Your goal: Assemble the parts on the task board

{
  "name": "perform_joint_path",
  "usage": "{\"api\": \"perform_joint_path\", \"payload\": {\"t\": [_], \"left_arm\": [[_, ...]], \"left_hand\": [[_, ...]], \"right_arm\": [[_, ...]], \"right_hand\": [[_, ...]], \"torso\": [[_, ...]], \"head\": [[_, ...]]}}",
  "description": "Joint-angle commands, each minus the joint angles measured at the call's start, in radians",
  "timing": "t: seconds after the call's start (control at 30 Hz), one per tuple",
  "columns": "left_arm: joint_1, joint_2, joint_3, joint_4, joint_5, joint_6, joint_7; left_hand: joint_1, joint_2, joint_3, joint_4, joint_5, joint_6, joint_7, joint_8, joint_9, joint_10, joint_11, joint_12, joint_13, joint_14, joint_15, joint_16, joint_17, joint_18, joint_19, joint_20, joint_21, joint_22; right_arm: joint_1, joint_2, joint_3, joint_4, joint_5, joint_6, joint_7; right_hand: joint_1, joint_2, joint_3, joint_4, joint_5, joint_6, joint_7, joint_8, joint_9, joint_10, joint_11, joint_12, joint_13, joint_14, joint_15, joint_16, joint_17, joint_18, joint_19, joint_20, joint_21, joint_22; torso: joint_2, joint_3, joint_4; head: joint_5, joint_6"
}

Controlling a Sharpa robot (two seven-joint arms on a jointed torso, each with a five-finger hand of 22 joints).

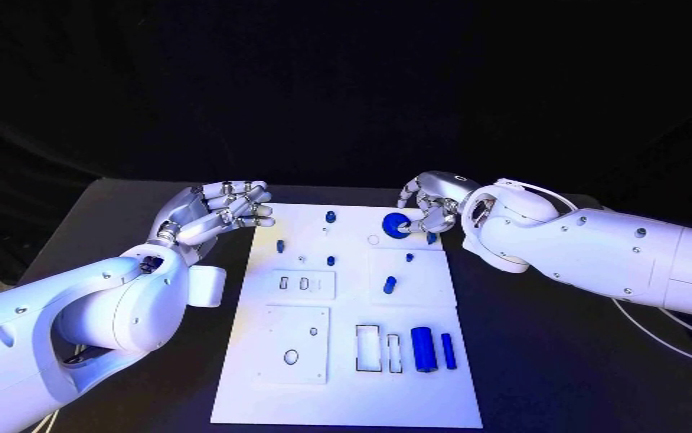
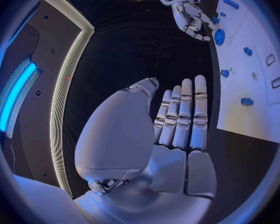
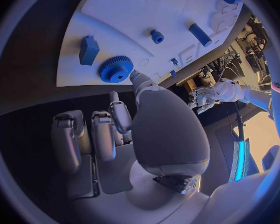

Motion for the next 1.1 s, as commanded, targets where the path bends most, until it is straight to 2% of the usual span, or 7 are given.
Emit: {"api": "perform_joint_path", "payload": {"t": [0.03,0.23,0.57,1.1], "left_arm": [[0.003,0.001,0.001,0.001,0.002,0.022,0.003],[0.003,0.001,0.001,0.001,0.002,0.023,0.002],[0.003,0.000,0.001,0.000,0.002,0.024,0.000],[0.003,-0.001,0.001,0.000,0.002,0.027,-0.004]], "left_hand": [[0.001,-0.004,0.005,0.000,-0.004,-0.005,0.002,-0.005,0.001,0.002,0.002,-0.004,0.001,0.000,0.000,-0.002,0.001,0.011,0.000,-0.004,0.006,0.001],[0.003,-0.004,0.006,-0.001,-0.004,-0.004,0.002,-0.005,0.001,0.002,0.002,-0.005,0.001,0.000,0.000,-0.002,0.002,0.010,-0.001,-0.004,0.008,0.002],[0.003,-0.004,0.006,-0.001,-0.004,-0.004,0.002,-0.005,0.001,0.002,0.002,-0.005,0.001,0.000,0.000,-0.002,0.002,0.010,-0.001,-0.004,0.008,0.002],[0.004,-0.004,0.007,-0.001,-0.004,-0.004,0.002,-0.005,0.001,0.002,0.002,-0.006,0.001,-0.001,0.000,-0.003,0.003,0.010,-0.002,-0.005,0.010,0.003]], "right_arm": [[-0.005,0.008,-0.001,-0.012,0.003,0.040,-0.012],[-0.010,0.020,-0.002,-0.029,-0.003,0.043,-0.015],[-0.012,0.032,-0.002,-0.044,-0.005,0.041,-0.015],[-0.014,0.055,-0.003,-0.078,0.005,0.065,-0.013]], "right_hand": [[0.012,0.003,0.001,0.007,0.004,-0.005,0.002,0.005,0.001,0.007,0.003,0.009,0.009,0.088,0.007,0.006,0.173,-0.006,0.105,0.005,0.004,0.263],[0.019,0.005,-0.003,0.015,0.004,-0.006,0.003,0.008,0.003,0.013,0.004,0.024,0.022,0.090,0.008,0.008,0.180,-0.006,0.105,0.007,0.004,0.263],[0.025,0.009,-0.002,0.018,0.007,-0.006,0.003,0.010,0.005,0.013,0.004,0.027,0.025,0.090,0.009,0.009,0.181,-0.006,0.105,0.007,0.004,0.263],[0.034,0.022,0.008,0.023,0.029,0.003,0.002,0.017,0.008,0.017,0.003,0.040,0.036,0.091,0.008,0.011,0.187,-0.006,0.105,0.008,0.004,0.263]], "torso": [[0.000,-0.0015,0.0012],[0.000,-0.0005,0.0016],[-0.001,-0.0010,0.0023],[-0.001,-0.0014,0.0032]], "head": [[-0.001,-0.003],[-0.001,-0.006],[-0.001,-0.009],[0.000,-0.017]]}}
